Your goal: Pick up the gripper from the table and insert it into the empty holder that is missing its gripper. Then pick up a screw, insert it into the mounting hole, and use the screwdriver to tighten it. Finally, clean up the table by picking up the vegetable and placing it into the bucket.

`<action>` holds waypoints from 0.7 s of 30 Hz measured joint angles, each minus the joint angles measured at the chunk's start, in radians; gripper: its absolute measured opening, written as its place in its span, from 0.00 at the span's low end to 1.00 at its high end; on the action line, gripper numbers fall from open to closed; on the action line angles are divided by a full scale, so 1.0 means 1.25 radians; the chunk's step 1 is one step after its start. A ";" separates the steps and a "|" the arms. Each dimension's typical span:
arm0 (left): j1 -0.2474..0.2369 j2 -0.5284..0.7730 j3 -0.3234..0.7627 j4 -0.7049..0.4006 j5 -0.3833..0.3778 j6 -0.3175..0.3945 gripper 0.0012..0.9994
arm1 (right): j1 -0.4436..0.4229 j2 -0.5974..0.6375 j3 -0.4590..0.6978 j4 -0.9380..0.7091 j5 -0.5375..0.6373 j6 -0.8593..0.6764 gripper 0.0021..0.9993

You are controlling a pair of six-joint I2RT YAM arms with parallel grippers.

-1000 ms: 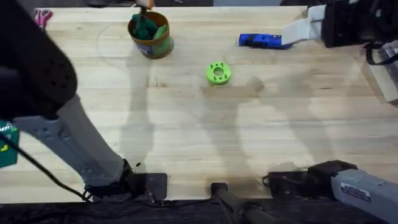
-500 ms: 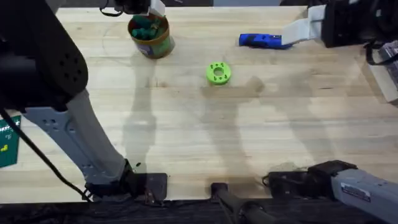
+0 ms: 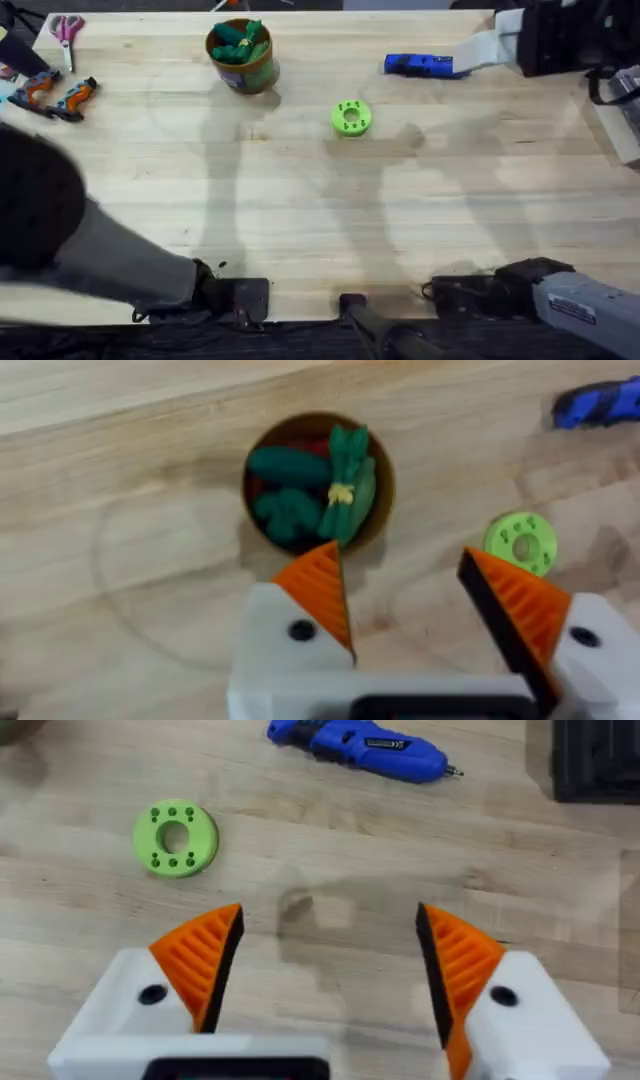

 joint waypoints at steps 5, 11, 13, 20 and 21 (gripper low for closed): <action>0.009 -0.136 0.003 -0.150 -0.066 0.016 0.97 | 0.000 0.000 0.000 -0.015 0.000 0.000 0.99; 0.009 -0.238 -0.006 -0.226 -0.103 0.024 0.97 | 0.000 0.000 0.000 -0.015 0.000 0.000 0.99; 0.009 -0.291 -0.044 -0.207 -0.108 0.020 0.97 | 0.000 0.000 0.000 -0.015 0.000 -0.002 0.99; 0.009 -0.495 -0.285 -0.070 -0.111 -0.016 0.98 | 0.000 0.000 0.000 -0.015 0.000 -0.002 0.99; 0.009 -0.520 -0.314 -0.060 -0.111 -0.019 0.98 | 0.000 0.000 0.000 -0.015 0.000 -0.002 0.99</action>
